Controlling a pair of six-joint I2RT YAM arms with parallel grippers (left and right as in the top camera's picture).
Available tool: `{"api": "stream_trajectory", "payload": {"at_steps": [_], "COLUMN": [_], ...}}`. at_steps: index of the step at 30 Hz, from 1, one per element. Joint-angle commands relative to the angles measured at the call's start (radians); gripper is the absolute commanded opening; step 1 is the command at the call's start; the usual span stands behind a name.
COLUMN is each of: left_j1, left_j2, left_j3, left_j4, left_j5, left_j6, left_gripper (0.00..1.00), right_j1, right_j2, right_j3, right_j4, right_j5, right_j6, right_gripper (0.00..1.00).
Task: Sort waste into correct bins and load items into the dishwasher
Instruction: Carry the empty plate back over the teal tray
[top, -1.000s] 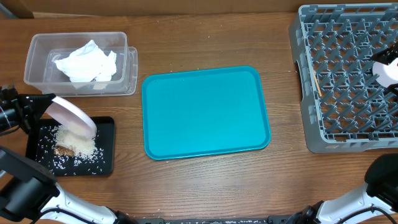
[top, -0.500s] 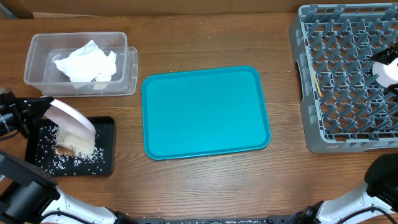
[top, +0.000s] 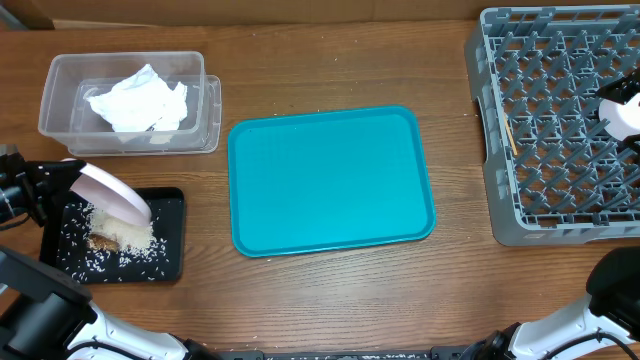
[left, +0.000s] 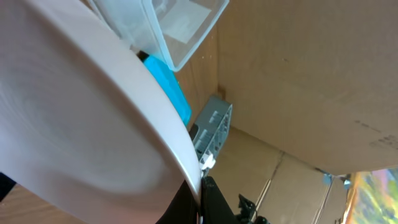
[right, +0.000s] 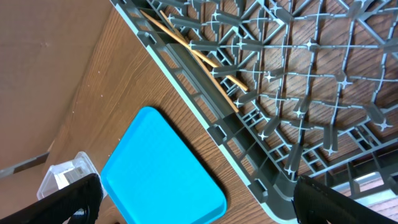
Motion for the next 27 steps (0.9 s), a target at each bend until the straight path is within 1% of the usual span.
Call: {"api": "stream_trajectory", "payload": {"at_steps": [1, 3, 6, 7, 9, 11, 13, 19, 21, 22, 25, 27], "left_j1": [0.011, 0.011, 0.007, 0.004, 0.005, 0.004, 0.001, -0.071, -0.124, -0.190, -0.339, -0.454], "left_j2": [-0.029, -0.030, -0.060, -0.073, -0.083, -0.082, -0.089, -0.196, -0.253, -0.303, -0.377, -0.412], "left_j3": [-0.008, -0.007, -0.035, -0.038, -0.037, -0.037, -0.038, -0.038, -0.038, -0.038, -0.038, -0.038], "left_j4": [-0.024, -0.015, -0.024, -0.016, 0.024, -0.021, -0.024, -0.024, -0.024, -0.024, -0.015, 0.024], "left_j5": [0.042, 0.034, 0.015, 0.016, 0.013, 0.016, 0.042, 0.041, 0.041, 0.042, 0.041, 0.032], "left_j6": [0.021, 0.031, 0.016, 0.035, 0.029, 0.016, 0.040, 0.046, 0.045, 0.044, 0.023, 0.011], "left_gripper": [0.04, 0.04, 0.04, 0.04, 0.04, 0.04, 0.04, 0.04, 0.04, 0.04, 0.04, 0.04], "right_j1": [0.003, 0.003, 0.003, 0.003, 0.003, 0.003, 0.003, 0.003, 0.003, 0.003, 0.003, 0.003], "right_j2": [-0.006, -0.006, -0.006, -0.006, -0.006, -0.006, -0.006, -0.006, -0.006, -0.006, -0.006, -0.006], "right_j3": [0.006, 0.006, 0.006, 0.006, 0.006, 0.006, 0.006, 0.006, 0.006, 0.006, 0.006, 0.006], "right_j4": [0.005, 0.005, 0.005, 0.005, 0.005, 0.005, 0.005, 0.005, 0.005, 0.005, 0.005, 0.005], "right_j5": [-0.003, -0.004, -0.004, -0.004, -0.004, -0.004, -0.004, -0.004, -0.004, -0.004, -0.004, -0.004], "right_j6": [0.003, 0.003, 0.003, 0.003, 0.003, 0.003, 0.003, 0.003, 0.003, 0.003, 0.003, 0.003], "right_gripper": [1.00, 1.00, 1.00, 1.00, 1.00, 1.00, 1.00, 1.00, 1.00, 1.00, 1.00, 1.00]}}
